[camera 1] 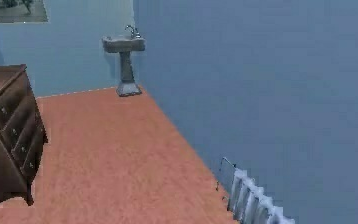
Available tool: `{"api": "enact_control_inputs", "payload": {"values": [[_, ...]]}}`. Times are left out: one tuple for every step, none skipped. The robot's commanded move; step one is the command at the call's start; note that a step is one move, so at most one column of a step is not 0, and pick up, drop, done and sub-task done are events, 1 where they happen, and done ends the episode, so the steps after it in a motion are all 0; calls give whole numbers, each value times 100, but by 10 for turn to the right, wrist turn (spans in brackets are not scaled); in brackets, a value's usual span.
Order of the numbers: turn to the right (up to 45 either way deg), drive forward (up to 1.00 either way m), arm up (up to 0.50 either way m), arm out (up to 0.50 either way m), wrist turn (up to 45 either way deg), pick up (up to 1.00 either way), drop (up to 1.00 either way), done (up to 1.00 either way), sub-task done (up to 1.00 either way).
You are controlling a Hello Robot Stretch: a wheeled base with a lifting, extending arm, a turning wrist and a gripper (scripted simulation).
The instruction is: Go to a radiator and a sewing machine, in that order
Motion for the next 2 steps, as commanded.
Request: {"api": "enact_control_inputs", "payload": {"values": [[270, 0, 0, 0, 0, 0, 0, 0, 0], [0, 0, 0, 0, 0, 0, 0, 0, 100]]}}
